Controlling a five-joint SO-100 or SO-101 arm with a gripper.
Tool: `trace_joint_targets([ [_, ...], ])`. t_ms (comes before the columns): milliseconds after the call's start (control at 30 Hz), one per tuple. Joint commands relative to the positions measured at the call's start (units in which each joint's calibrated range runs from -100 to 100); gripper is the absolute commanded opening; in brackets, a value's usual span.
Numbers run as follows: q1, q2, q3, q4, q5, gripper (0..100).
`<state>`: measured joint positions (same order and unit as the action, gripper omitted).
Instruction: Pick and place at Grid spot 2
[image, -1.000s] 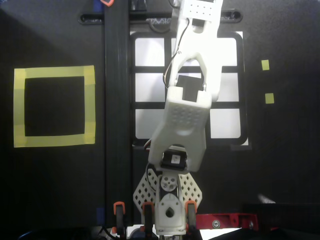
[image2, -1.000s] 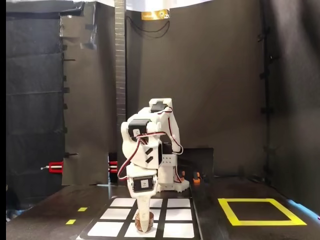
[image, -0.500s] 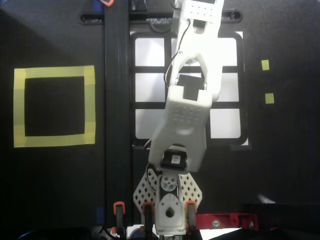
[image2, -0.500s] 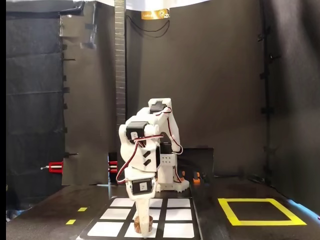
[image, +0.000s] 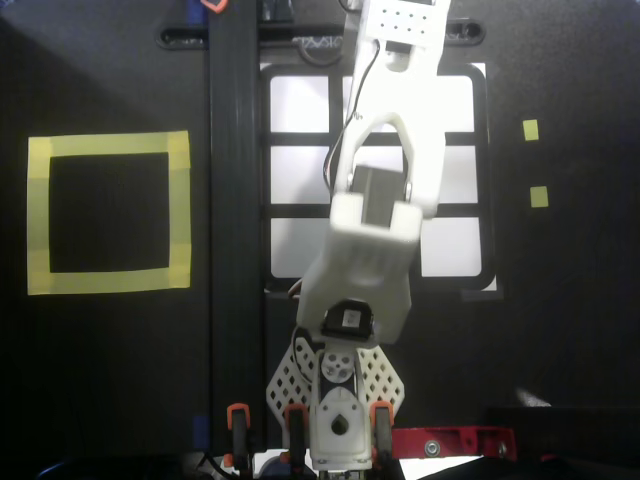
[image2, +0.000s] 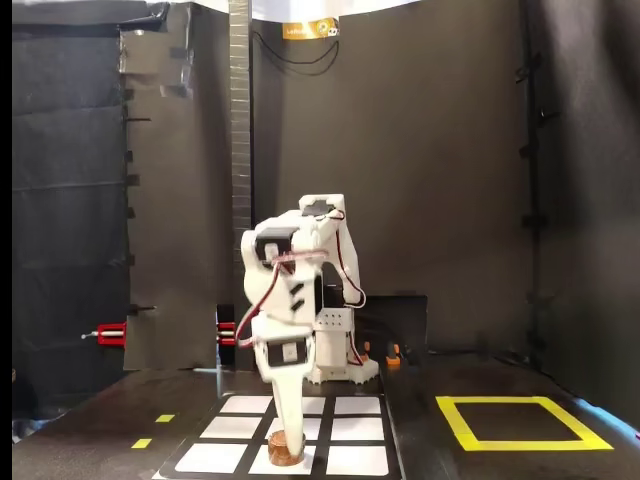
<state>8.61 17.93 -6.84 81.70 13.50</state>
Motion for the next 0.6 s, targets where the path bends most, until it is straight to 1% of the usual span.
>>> trace_joint_targets([
  [0,0.23,-6.68,-0.21,2.19,-0.05,32],
  [200,-0.19,-15.01,-0.21,7.84,-0.2,32],
  [367,-2.04,-19.56,-0.12,8.26,-4.05,32],
  [433,-2.46,-20.16,-0.12,8.34,-4.44,32],
  [500,-2.54,-20.42,-0.12,8.34,-4.44,28],
  [567,-2.54,-20.5,-0.12,8.34,-4.44,19],
])
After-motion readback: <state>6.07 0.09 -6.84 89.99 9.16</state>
